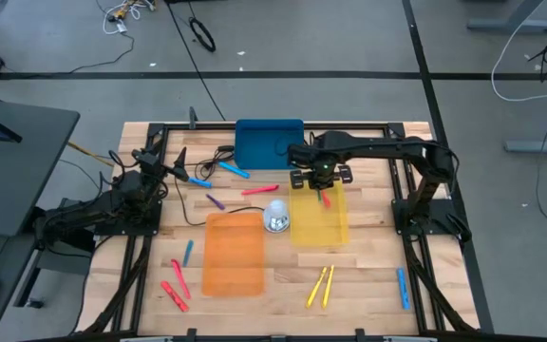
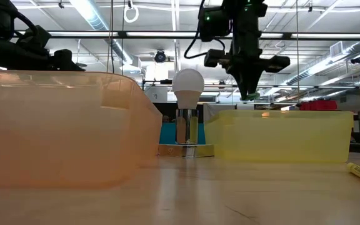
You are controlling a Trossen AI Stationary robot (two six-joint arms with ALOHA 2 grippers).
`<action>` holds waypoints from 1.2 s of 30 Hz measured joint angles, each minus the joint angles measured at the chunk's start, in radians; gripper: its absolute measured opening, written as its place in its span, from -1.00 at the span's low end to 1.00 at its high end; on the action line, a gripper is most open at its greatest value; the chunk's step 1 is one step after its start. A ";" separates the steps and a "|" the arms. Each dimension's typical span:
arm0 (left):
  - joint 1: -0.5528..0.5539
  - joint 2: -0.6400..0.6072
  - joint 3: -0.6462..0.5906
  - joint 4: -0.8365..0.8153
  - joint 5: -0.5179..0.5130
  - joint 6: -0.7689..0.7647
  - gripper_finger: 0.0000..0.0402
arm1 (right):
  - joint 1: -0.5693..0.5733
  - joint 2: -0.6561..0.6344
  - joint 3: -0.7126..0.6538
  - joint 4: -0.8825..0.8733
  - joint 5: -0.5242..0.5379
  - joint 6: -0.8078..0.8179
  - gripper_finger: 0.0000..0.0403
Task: Pick & Place Markers
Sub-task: Put the small green pen into the yellow bin
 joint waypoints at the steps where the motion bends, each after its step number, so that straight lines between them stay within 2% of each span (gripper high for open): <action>1: 0.000 0.000 0.000 0.000 0.000 0.000 0.91 | -0.004 0.008 0.000 0.000 0.000 -0.003 -0.88; 14: 0.000 0.000 0.000 0.000 0.000 0.000 0.91 | -0.036 0.112 0.000 0.045 0.003 -0.053 -0.88; 21: 0.000 0.000 0.000 0.000 0.000 0.000 0.91 | -0.036 0.126 -0.100 0.195 -0.022 -0.040 -0.88; 36: 0.000 0.000 0.000 0.000 0.000 0.000 0.91 | -0.036 0.126 -0.249 0.335 -0.018 -0.022 -0.88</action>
